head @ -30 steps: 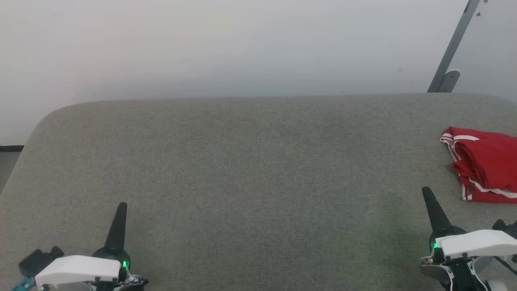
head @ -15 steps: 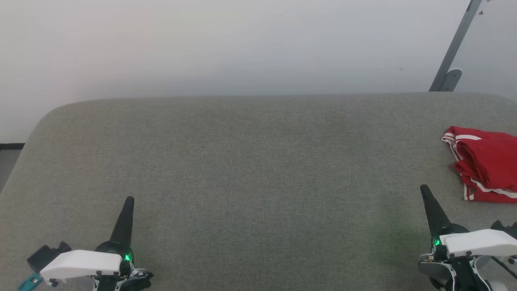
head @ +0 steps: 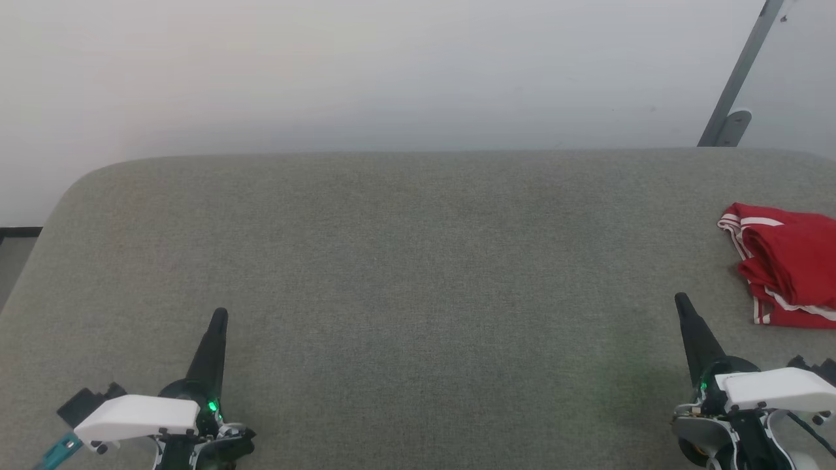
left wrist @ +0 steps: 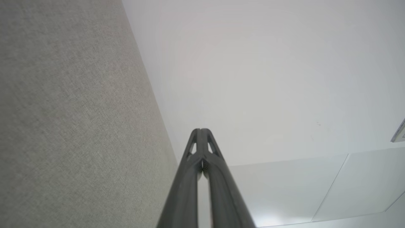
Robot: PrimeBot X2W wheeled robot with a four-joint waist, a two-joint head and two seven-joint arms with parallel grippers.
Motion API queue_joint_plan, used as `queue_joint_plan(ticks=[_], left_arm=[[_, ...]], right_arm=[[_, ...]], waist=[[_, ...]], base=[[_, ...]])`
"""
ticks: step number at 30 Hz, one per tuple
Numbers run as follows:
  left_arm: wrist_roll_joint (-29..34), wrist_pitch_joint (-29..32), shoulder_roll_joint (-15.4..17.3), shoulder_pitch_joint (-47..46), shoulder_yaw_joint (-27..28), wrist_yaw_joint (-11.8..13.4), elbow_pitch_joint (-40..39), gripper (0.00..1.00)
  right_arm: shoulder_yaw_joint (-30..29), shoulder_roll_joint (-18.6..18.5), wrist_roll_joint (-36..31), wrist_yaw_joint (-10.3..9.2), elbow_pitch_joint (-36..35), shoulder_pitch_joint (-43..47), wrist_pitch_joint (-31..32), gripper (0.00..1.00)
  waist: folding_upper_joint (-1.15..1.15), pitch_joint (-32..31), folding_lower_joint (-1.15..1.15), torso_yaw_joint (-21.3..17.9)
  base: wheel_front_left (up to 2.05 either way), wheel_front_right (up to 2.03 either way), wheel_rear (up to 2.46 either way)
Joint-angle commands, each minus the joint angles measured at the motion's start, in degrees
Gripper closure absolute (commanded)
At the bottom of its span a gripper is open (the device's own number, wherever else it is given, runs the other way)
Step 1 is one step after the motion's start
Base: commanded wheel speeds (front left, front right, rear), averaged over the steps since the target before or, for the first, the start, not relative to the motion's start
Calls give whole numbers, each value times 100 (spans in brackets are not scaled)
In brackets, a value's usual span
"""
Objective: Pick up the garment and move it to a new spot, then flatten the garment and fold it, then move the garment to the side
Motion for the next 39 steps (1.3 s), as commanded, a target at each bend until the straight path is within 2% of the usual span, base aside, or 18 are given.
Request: queue_joint_plan(ticks=[1,17,39], left_arm=[[-141,57,-3,-150,-7,-24,7,100],[-613,231,-116,-269,-28,-27,94,100],[-601,225,-110,-270,-27,-28,87,100]], right_arm=[[-18,21,129,-1,-60,-95,44,100],[-72,128,729,-1,-94,-102,211,100],[-67,123,704,-1,-88,-97,207,100]], waist=[[0,4,0,3],[0,41,0,35],[0,41,0,36]], base=[[0,0,0],[0,0,0],[0,0,0]])
